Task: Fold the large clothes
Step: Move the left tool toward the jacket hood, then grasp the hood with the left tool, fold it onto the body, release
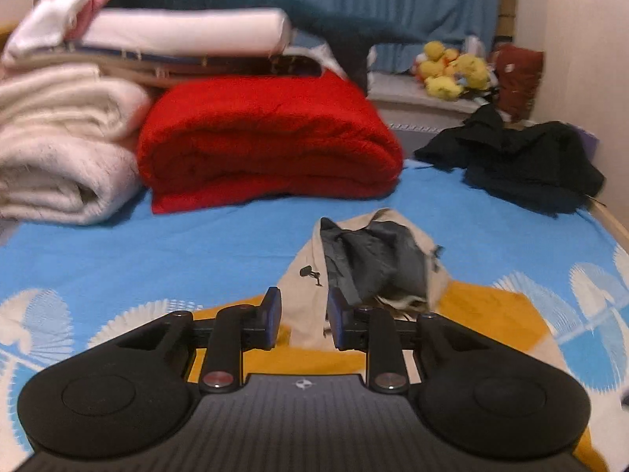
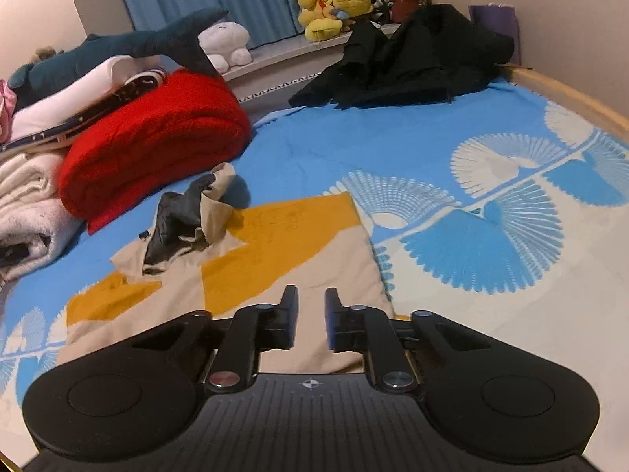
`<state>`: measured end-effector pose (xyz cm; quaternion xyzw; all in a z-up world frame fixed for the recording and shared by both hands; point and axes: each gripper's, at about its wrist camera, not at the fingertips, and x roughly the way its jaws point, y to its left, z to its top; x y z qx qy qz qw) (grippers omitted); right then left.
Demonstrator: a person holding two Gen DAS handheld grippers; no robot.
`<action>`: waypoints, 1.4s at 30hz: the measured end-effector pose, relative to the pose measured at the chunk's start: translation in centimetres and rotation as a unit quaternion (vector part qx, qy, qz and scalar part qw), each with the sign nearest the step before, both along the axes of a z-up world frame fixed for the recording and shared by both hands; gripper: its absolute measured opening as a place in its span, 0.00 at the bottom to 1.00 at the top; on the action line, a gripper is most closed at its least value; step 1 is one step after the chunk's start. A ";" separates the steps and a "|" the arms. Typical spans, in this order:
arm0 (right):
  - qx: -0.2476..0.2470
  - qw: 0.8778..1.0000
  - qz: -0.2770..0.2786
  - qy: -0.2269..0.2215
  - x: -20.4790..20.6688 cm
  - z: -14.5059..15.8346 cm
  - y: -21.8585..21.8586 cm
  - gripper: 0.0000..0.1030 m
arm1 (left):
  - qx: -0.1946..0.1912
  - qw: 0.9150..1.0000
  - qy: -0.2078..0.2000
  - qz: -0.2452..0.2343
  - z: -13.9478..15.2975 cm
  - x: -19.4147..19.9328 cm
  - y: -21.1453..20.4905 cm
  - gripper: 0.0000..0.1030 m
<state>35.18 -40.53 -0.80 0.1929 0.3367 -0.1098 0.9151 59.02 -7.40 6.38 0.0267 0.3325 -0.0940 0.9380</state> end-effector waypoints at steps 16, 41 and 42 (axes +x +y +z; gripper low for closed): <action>-0.023 0.997 0.014 0.071 3.6 -4.3 -0.3 0.14 | -0.100 0.990 0.073 0.064 -13.0 25.2 -2.5 0.56; 0.051 0.998 -0.024 0.028 1.8 -1.7 -3.3 0.16 | 0.113 0.974 0.005 -0.197 -9.2 -15.9 1.5 0.04; 0.057 0.998 -0.021 0.020 1.7 -1.4 -3.2 0.17 | 0.087 0.982 0.023 -0.169 -8.9 -17.0 2.7 0.06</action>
